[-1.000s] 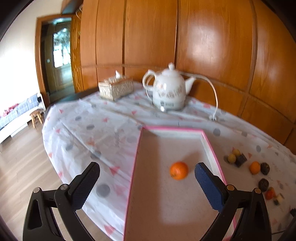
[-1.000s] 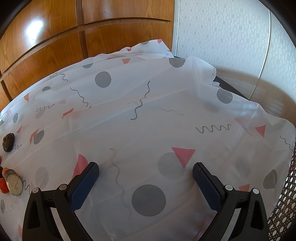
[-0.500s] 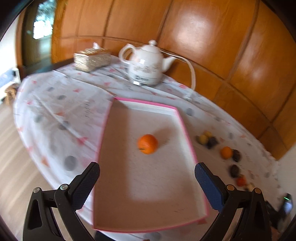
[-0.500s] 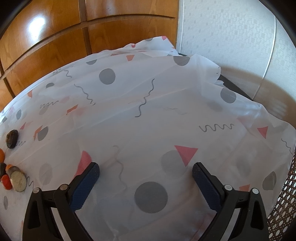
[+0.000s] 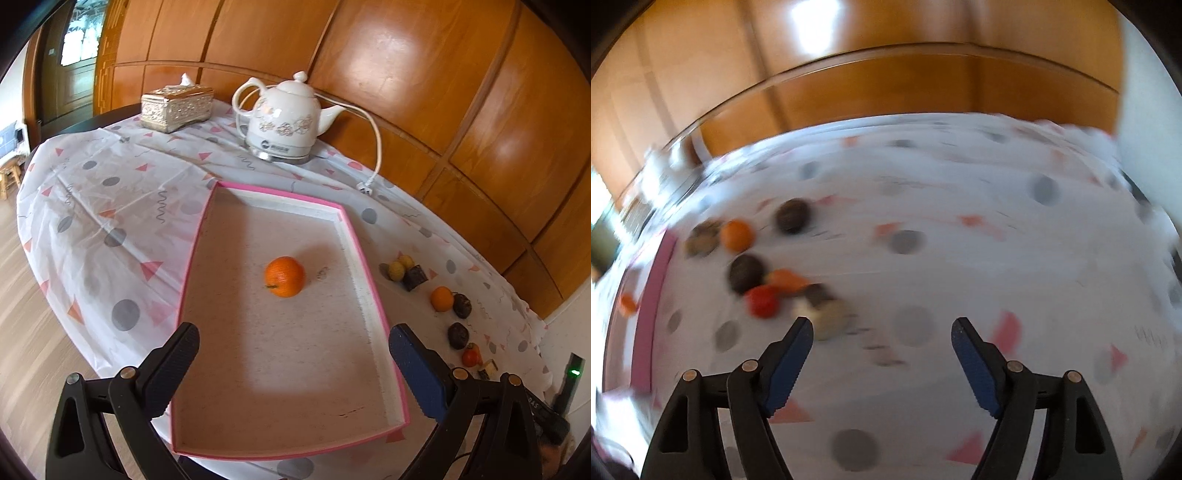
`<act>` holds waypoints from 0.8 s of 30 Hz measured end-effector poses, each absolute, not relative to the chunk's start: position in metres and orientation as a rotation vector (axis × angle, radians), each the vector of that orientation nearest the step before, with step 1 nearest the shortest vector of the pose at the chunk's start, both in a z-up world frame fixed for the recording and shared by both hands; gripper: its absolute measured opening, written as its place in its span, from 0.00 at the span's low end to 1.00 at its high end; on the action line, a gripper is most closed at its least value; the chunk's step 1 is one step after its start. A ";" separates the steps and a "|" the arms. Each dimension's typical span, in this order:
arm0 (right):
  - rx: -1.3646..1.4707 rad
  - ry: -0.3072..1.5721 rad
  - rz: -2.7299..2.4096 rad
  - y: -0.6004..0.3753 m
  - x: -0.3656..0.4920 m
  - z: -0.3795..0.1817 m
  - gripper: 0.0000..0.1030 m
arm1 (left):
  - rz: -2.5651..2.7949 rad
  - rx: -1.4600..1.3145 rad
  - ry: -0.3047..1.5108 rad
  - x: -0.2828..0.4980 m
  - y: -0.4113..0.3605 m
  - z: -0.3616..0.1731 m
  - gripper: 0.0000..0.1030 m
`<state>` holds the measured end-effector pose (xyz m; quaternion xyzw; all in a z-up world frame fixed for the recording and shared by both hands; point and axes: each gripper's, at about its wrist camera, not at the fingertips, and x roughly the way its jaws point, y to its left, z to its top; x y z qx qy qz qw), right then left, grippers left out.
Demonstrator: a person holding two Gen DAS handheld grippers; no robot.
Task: Organize fruits
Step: 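Reach the right tool to the cut root piece and grasp it, then carry the root piece with the right tool into the tray and release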
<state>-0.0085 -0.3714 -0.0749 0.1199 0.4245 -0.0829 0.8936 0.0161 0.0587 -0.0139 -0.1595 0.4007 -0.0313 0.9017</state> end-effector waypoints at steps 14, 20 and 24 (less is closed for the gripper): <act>0.149 0.990 -0.067 -0.346 0.023 -0.093 0.74 | 0.118 -0.387 0.808 0.009 0.101 -0.017 1.00; 0.098 1.021 -0.065 -0.342 0.032 -0.101 0.51 | 0.177 -0.377 0.823 0.008 0.106 -0.022 1.00; 0.084 1.016 -0.063 -0.342 0.032 -0.099 0.38 | 0.197 -0.369 0.831 0.009 0.106 -0.024 1.00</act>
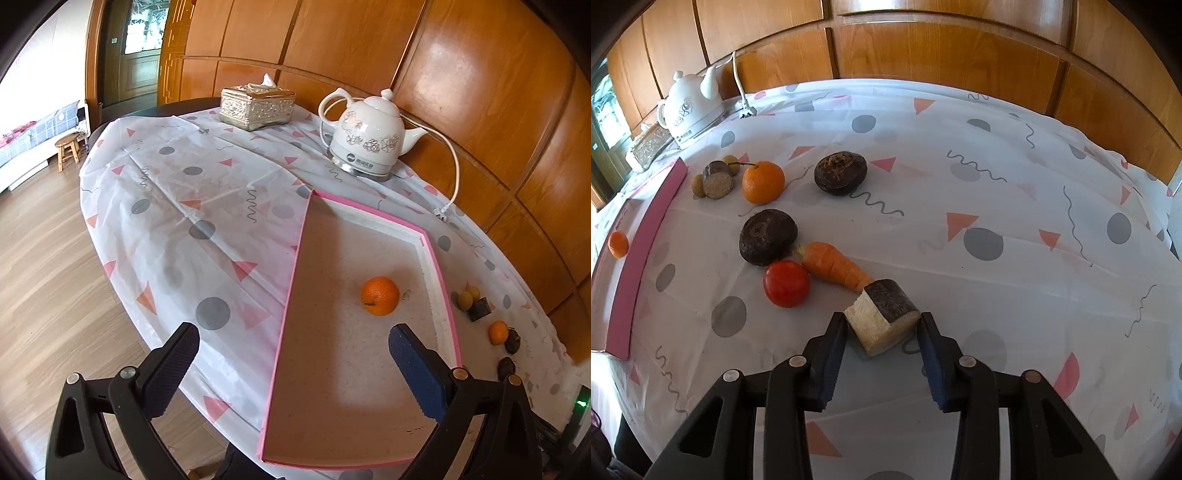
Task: Organize fruits
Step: 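Carry the root piece with the right tool into the tray and release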
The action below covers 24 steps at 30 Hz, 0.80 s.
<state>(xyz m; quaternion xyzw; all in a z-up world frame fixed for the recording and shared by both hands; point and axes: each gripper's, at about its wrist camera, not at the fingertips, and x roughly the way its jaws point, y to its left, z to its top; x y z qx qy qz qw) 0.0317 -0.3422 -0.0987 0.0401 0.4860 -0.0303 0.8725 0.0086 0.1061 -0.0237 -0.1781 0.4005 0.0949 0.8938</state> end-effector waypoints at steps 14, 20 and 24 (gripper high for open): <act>0.117 0.927 0.107 -0.303 0.011 -0.053 0.38 | 0.221 -0.352 0.838 0.008 0.107 -0.027 1.00; 0.021 0.932 0.340 -0.220 0.027 -0.049 0.38 | 0.228 -0.352 0.836 0.007 0.109 -0.026 1.00; -0.043 0.934 0.455 -0.169 0.038 -0.049 0.38 | 0.229 -0.358 0.841 0.007 0.113 -0.027 1.00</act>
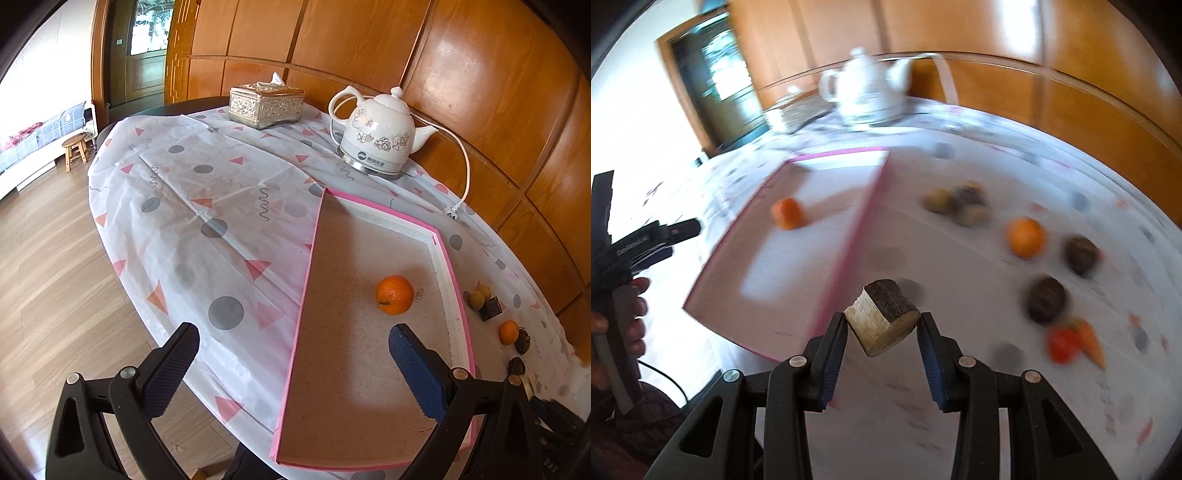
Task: Organize fruits
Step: 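Carry the root piece with the right tool into the tray and release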
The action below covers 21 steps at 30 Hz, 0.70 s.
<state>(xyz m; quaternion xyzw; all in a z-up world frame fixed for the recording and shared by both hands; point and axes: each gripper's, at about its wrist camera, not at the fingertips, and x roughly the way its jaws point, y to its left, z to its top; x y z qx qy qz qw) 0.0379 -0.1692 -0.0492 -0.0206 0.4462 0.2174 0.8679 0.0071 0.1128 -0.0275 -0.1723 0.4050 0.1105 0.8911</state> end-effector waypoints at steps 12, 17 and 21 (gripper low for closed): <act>-0.215 0.946 0.575 -0.076 0.069 -0.057 0.38 | 0.247 -0.390 0.857 0.008 0.125 -0.034 1.00; -0.244 0.977 0.551 -0.059 0.081 -0.072 0.39 | 0.256 -0.395 0.857 0.007 0.129 -0.035 1.00; -0.235 0.994 0.534 -0.054 0.086 -0.080 0.39 | 0.258 -0.394 0.862 0.008 0.129 -0.036 1.00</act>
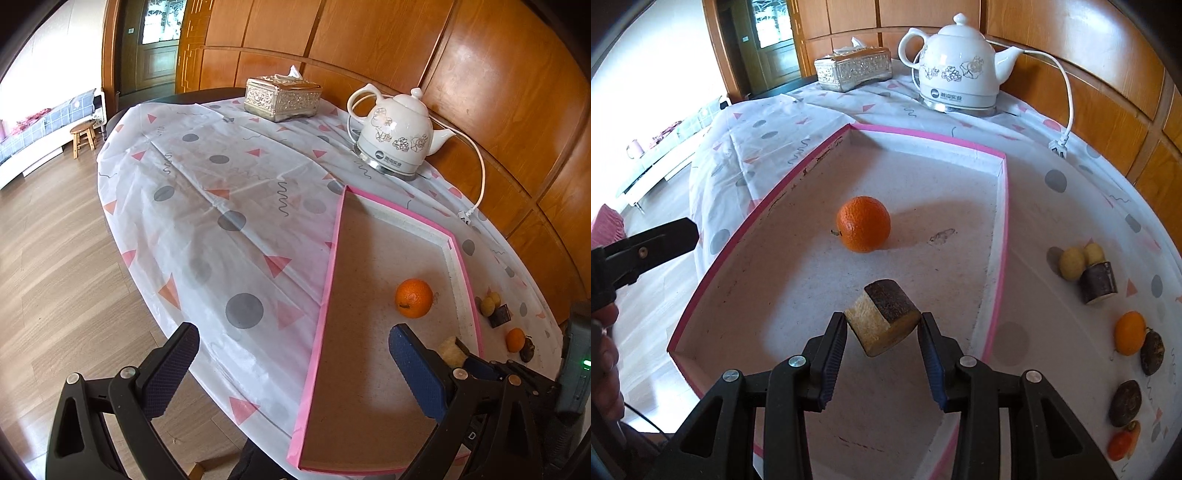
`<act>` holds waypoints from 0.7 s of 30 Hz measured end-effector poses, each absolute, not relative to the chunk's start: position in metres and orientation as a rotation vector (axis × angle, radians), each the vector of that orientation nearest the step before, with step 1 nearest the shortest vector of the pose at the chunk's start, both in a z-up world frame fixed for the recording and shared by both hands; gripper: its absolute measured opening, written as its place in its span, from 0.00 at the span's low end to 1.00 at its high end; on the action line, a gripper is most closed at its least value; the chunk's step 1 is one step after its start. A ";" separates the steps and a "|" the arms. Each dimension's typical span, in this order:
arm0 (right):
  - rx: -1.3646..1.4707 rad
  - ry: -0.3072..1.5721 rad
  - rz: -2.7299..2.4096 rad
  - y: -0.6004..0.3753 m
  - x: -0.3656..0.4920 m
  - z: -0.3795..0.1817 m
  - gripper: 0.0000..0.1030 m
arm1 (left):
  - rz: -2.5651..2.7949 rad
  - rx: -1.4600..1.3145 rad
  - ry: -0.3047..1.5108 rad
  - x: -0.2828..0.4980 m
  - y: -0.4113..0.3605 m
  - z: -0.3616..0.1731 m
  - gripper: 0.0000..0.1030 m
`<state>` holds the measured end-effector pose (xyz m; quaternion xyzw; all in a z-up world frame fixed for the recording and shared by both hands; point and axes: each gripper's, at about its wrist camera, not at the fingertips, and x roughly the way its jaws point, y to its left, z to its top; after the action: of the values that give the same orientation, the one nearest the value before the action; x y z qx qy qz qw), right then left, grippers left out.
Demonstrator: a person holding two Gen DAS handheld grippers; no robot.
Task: Organize fruits
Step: 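Carry the root piece with the right tool into the tray and release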
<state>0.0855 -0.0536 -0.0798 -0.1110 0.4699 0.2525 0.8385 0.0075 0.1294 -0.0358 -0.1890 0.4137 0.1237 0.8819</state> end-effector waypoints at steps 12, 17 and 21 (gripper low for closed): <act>-0.113 0.906 0.457 -0.085 0.068 -0.060 0.53 | 0.235 -0.384 0.859 0.006 0.125 -0.033 1.00; -0.025 0.864 0.366 -0.126 0.048 -0.051 0.54 | 0.211 -0.366 0.852 0.006 0.117 -0.029 1.00; 0.048 0.863 0.273 -0.164 0.036 -0.051 0.55 | 0.182 -0.342 0.853 0.007 0.108 -0.026 1.00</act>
<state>0.0364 -0.1638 -0.0514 0.0230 0.4168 0.1317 0.8991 0.0071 0.1079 -0.0259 -0.1646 0.4110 0.0875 0.8924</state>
